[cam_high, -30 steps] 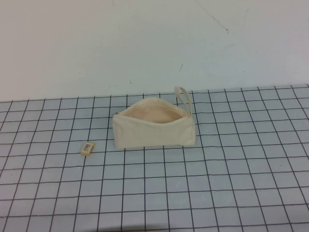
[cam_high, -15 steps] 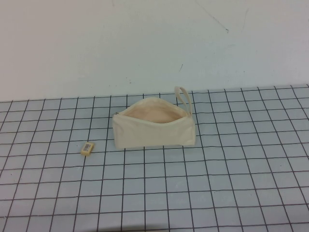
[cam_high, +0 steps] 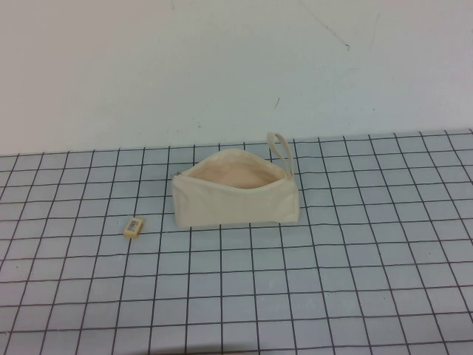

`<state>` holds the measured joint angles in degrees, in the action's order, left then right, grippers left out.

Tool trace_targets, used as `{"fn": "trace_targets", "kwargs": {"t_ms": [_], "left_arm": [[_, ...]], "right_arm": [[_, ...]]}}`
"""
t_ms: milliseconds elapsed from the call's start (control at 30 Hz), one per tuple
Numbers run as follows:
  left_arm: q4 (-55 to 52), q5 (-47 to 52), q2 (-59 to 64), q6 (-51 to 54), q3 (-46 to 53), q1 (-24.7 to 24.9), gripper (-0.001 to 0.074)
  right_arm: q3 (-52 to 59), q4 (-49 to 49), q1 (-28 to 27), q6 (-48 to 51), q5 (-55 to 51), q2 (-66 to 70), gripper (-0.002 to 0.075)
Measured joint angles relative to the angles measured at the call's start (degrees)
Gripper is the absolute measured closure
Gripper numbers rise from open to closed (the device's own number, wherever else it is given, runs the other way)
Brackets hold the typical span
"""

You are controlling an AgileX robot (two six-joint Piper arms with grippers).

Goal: Put eraser into pencil case

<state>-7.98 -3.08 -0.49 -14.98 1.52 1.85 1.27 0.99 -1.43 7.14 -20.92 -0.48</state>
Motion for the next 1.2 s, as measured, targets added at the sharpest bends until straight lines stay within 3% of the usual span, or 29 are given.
{"fn": "trace_targets", "kwargs": {"t_ms": [267,367,467,633,867,1033,1200], "left_arm": [[0.11,-34.29,0.0,-0.01,0.0,0.0,0.0736],[2.67,-42.01,-0.13,2.14,0.0,0.0,0.0736],[4.62,-31.84,-0.29,4.09,-4.17,0.0,0.0736],[4.59,-4.17,3.05,9.48,-19.72,0.0,0.0736],[4.03,12.63,23.2,12.29,-37.62,0.0,0.0736],[4.59,26.78,45.08,12.44,-49.35,0.0,0.0736],[6.97,27.22,64.71,13.46,-54.52,0.0,0.0736]], "right_arm": [[0.0,0.0,0.0,0.0,0.0,0.0,0.0726],[0.0,0.0,0.0,0.0,0.0,0.0,0.0726],[0.0,0.0,0.0,0.0,0.0,0.0,0.0726],[0.0,0.0,0.0,0.0,0.0,0.0,0.0726],[0.0,0.0,0.0,0.0,0.0,0.0,0.0726],[0.0,0.0,0.0,0.0,0.0,0.0,0.0726],[0.0,0.0,0.0,0.0,0.0,0.0,0.0726]]}}
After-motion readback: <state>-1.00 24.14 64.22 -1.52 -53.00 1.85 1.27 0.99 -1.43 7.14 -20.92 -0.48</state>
